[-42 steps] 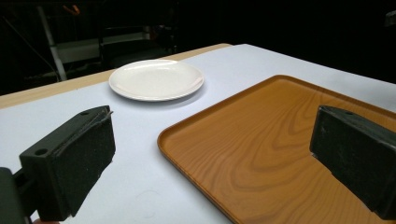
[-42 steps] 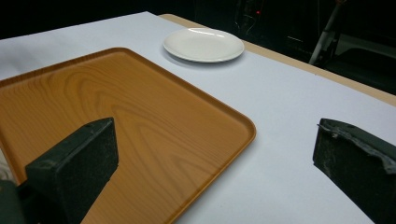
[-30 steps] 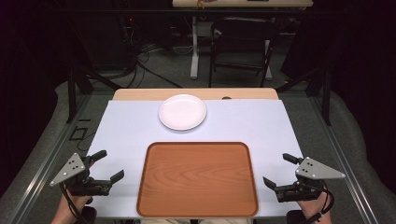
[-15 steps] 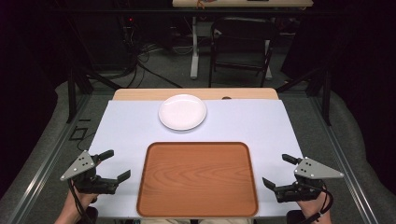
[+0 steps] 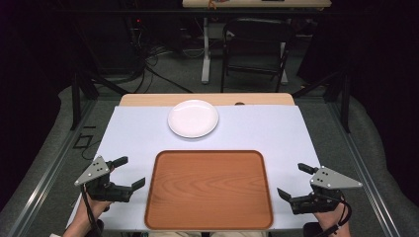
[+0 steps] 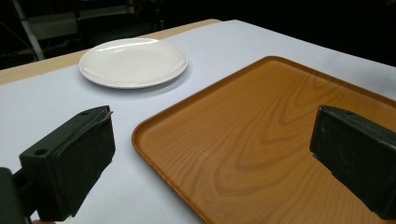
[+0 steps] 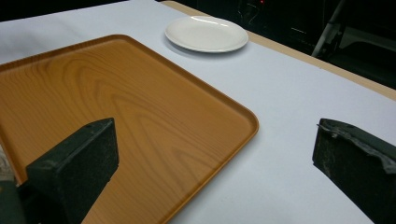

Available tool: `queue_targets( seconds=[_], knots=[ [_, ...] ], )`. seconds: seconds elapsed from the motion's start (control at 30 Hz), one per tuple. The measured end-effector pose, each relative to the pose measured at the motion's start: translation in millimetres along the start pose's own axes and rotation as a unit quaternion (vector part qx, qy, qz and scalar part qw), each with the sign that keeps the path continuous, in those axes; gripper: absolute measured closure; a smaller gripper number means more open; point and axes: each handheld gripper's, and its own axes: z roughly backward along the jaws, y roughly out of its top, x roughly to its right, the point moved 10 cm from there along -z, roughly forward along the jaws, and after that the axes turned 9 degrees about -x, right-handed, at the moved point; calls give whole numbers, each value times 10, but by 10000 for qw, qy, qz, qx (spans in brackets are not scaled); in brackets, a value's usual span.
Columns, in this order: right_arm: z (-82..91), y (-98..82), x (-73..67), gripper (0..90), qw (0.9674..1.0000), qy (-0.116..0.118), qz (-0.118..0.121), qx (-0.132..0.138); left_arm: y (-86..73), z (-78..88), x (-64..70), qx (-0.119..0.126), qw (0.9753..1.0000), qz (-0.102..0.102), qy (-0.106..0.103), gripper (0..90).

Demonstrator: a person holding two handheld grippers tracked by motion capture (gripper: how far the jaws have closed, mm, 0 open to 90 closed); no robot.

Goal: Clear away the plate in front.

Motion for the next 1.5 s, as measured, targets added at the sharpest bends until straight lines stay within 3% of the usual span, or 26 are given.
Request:
queue_targets(
  seconds=[0.63, 0.77, 1.03, 1.27, 1.5],
  knots=[
    [-14, -17, -1, 4, 10000, -23, -3, -87, 159, -304, 79, -65, 9998, 86, -153, 1],
    [-15, -19, 0, 6, 9999, -33, 3, -97, 191, -384, 96, -93, 9995, 141, -264, 1],
    [-16, -23, -1, 7, 9999, -43, 11, -114, 281, -561, 121, -50, 9990, 304, -316, 2],
    [-20, -26, -2, 8, 9999, -53, 6, -132, 349, -736, 139, -40, 9975, 595, -380, 2],
    [-21, -27, -1, 9, 9999, -58, 16, -135, 459, -903, 158, 27, 9962, 820, -298, 2]
  ],
)
